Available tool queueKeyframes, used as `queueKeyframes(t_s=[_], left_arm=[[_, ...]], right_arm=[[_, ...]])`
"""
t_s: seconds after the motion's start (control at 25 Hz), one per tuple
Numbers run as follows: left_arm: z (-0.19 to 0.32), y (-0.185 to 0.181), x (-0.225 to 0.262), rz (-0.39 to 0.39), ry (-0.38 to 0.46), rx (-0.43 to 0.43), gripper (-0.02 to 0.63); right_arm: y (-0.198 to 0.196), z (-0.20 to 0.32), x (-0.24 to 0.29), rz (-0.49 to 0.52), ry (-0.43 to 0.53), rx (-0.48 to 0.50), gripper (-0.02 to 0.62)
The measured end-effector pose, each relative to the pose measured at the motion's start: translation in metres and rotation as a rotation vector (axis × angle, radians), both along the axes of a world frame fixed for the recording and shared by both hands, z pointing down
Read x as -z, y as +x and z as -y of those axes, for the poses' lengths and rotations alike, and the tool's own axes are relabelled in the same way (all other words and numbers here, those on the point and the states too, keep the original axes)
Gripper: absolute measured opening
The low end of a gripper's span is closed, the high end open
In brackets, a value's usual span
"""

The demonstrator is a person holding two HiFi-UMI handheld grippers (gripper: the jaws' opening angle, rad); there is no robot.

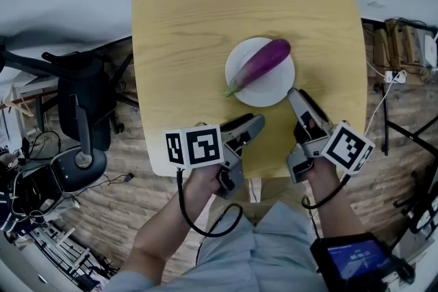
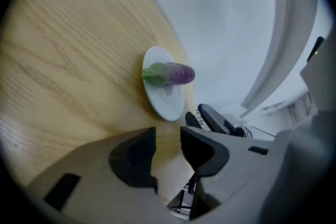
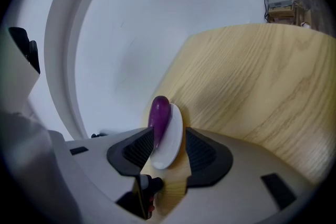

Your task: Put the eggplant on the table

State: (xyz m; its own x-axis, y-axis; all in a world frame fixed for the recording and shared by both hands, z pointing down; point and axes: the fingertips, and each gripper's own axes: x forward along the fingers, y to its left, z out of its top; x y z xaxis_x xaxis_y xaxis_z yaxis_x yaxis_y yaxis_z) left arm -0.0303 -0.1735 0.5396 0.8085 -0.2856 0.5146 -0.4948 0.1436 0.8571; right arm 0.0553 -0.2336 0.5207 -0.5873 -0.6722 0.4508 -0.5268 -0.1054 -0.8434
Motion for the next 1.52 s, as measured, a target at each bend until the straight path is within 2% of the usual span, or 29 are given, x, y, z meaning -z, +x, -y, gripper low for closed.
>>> queueKeyframes(t_s=[0.24,0.44,0.52,0.68,0.72,0.76,0.8,0.96,1.04,1.16,1.24,1.36,1.52], left_arm=[[-0.005,0.005,0.026,-0.016,0.057,-0.004,0.129],[-0.008,-0.001,0.068,0.043,0.195,0.015,0.127],[-0.009,-0.005,0.092,0.075,0.280,0.040,0.127],[-0.002,-0.015,0.142,0.158,0.497,0.084,0.091],[0.000,-0.017,0.156,0.179,0.549,0.093,0.045],[0.001,-0.019,0.169,0.200,0.600,0.102,0.032],[0.003,-0.021,0.181,0.221,0.648,0.110,0.008],[0.006,-0.034,0.232,0.296,0.826,0.179,0.006],[0.007,-0.043,0.258,0.365,0.933,0.219,0.006],[0.008,-0.045,0.300,0.493,1.135,0.221,0.006],[0.006,-0.044,0.325,0.546,1.240,0.232,0.006],[0.003,-0.047,0.354,0.583,1.329,0.275,0.006],[-0.003,-0.050,0.373,0.609,1.374,0.293,0.006]], right_arm=[[0.005,-0.006,0.020,0.001,0.036,-0.015,0.179],[0.003,-0.017,0.059,0.000,0.105,-0.014,0.178],[0.000,-0.023,0.080,0.010,0.144,-0.007,0.166],[-0.008,-0.033,0.125,-0.029,0.256,0.026,0.080],[-0.010,-0.035,0.137,-0.053,0.291,0.037,0.057],[-0.011,-0.037,0.150,-0.079,0.329,0.048,0.041],[-0.013,-0.039,0.163,-0.106,0.370,0.059,0.035],[-0.023,-0.050,0.213,-0.224,0.539,0.095,0.011],[-0.028,-0.057,0.235,-0.274,0.616,0.105,0.006],[-0.031,-0.064,0.266,-0.342,0.722,0.111,0.005],[-0.033,-0.068,0.283,-0.382,0.780,0.116,0.003],[-0.035,-0.071,0.305,-0.433,0.853,0.114,0.002],[-0.036,-0.076,0.325,-0.481,0.922,0.105,0.002]])
